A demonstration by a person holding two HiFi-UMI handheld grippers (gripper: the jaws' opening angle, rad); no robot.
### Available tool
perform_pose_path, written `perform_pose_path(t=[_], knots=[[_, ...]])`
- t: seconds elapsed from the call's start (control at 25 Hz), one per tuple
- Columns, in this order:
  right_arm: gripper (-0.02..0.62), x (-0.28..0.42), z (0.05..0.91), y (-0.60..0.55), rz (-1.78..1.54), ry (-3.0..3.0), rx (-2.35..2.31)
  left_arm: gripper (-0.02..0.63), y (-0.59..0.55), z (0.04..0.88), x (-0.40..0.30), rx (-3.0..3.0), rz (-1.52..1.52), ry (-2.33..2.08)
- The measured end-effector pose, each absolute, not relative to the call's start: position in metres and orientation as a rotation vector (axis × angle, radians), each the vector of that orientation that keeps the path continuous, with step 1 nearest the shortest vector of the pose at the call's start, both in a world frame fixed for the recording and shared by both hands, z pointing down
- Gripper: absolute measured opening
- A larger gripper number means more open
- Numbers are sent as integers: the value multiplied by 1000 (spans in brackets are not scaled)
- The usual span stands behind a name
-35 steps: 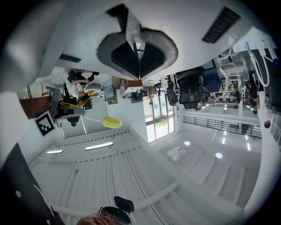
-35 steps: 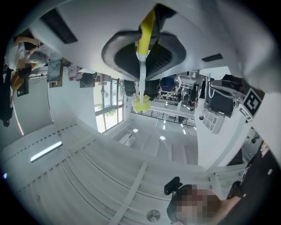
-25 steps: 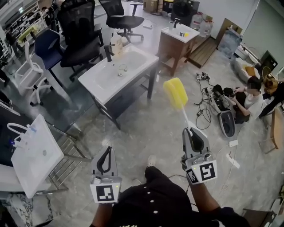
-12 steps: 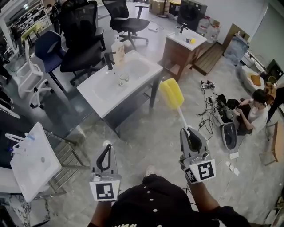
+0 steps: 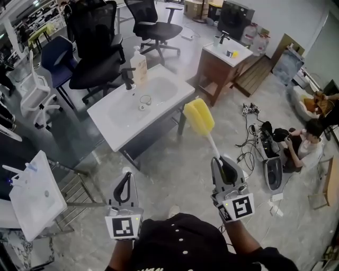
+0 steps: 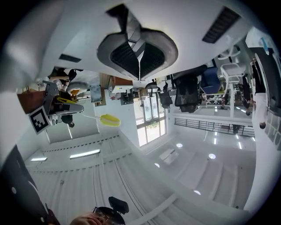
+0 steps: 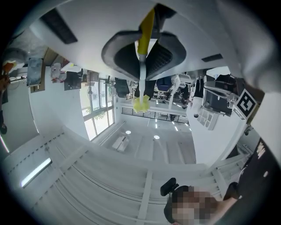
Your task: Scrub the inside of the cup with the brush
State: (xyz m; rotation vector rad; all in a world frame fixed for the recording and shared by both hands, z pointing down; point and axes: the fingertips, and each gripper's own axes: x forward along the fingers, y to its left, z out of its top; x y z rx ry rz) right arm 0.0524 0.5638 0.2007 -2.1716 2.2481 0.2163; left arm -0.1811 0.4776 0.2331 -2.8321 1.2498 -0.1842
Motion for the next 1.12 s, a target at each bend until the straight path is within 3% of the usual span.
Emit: perform_pose_path(t=[0.52,1.12], knots=[[45,86,214,520,150,2257,-2118,28,445,245,-163,-2801,-287,1352],[46,120,191,413,230,2225,-2156,28,319,224,-109,-2826,-171,1232]])
